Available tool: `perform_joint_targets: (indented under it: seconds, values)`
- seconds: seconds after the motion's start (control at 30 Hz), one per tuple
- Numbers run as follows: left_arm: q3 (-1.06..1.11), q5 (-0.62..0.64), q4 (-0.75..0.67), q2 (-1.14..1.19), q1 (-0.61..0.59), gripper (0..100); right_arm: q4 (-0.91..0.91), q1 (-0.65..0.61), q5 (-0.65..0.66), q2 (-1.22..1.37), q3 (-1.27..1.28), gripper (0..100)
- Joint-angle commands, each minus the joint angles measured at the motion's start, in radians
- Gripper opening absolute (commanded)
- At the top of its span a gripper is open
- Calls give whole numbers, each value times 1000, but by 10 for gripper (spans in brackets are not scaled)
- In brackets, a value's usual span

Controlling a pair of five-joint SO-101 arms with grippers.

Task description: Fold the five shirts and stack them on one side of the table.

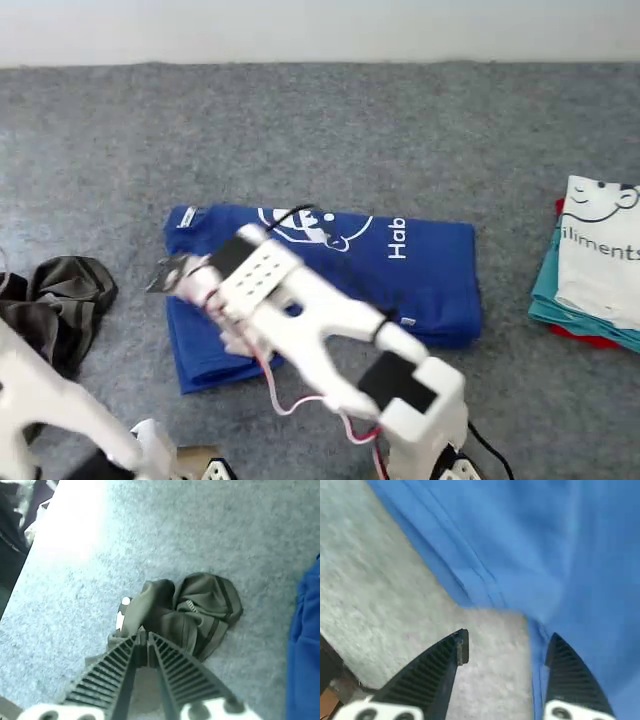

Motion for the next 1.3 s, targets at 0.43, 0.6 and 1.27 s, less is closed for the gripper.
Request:
perform_joint_targets:
  seconds: [0.43,0.6,1.27]
  values:
    - [77,-37,11,-104,-160,19,-18,-246,-11,357,-374,271]
    - [77,-37,11,-104,-158,19,-47,-231,-12,433,-374,230]
    - [79,-37,11,-103,-157,19,189,-101,-8,438,-749,10]
